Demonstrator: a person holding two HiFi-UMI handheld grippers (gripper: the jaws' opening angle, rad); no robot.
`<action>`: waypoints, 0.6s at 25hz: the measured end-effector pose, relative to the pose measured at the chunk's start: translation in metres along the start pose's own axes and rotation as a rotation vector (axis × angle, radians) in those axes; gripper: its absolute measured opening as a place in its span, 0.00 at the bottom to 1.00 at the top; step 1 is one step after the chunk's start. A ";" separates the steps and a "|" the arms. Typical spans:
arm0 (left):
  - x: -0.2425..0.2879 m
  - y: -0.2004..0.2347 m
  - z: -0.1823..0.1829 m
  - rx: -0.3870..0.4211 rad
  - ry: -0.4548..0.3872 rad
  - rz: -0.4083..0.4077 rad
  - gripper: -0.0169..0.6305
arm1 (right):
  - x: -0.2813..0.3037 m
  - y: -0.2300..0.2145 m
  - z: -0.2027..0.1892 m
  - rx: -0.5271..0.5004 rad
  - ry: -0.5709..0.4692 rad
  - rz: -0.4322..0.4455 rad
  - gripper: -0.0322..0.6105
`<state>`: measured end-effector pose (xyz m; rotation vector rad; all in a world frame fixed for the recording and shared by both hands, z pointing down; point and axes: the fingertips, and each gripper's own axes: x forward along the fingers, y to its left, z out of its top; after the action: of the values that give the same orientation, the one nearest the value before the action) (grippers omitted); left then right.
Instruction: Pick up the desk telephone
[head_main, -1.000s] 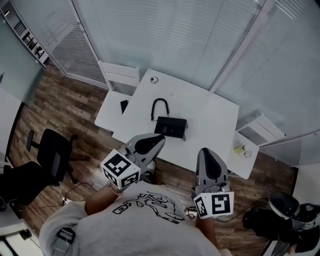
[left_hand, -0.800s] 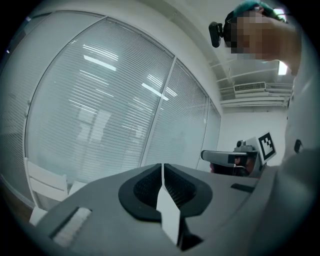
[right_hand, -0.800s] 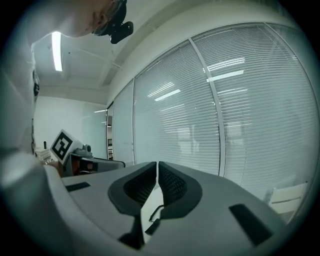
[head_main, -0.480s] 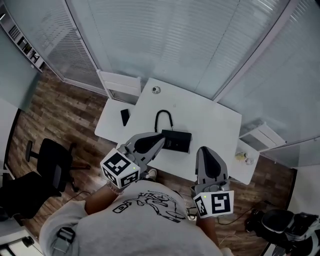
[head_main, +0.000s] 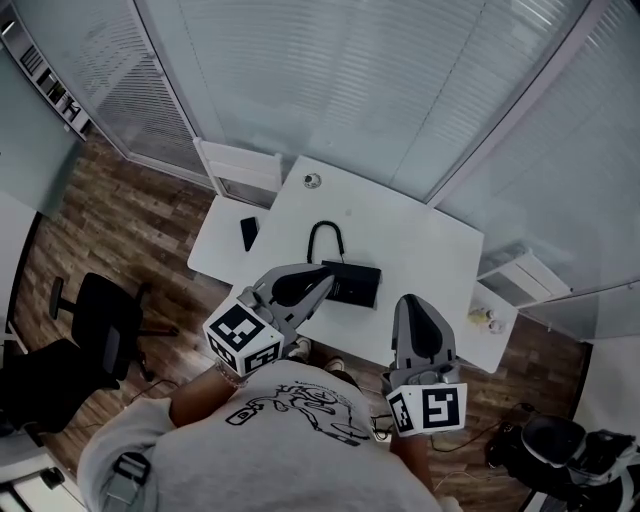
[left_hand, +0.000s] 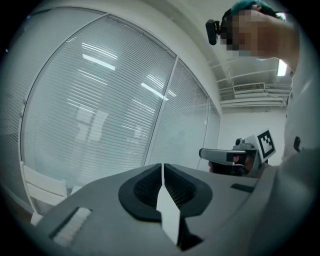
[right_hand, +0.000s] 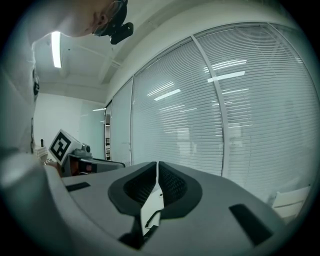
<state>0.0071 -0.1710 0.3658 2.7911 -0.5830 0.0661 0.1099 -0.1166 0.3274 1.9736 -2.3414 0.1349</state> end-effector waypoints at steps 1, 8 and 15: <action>0.003 -0.005 -0.001 -0.002 0.000 -0.002 0.05 | -0.004 -0.003 0.000 0.000 0.001 -0.002 0.07; 0.020 -0.035 -0.003 -0.010 -0.013 -0.011 0.05 | -0.026 -0.027 0.001 -0.014 0.002 -0.007 0.07; 0.020 -0.043 -0.021 -0.040 0.013 0.005 0.05 | -0.037 -0.033 -0.019 0.007 0.032 0.001 0.07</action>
<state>0.0430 -0.1351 0.3764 2.7485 -0.5818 0.0724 0.1489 -0.0838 0.3422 1.9584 -2.3255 0.1744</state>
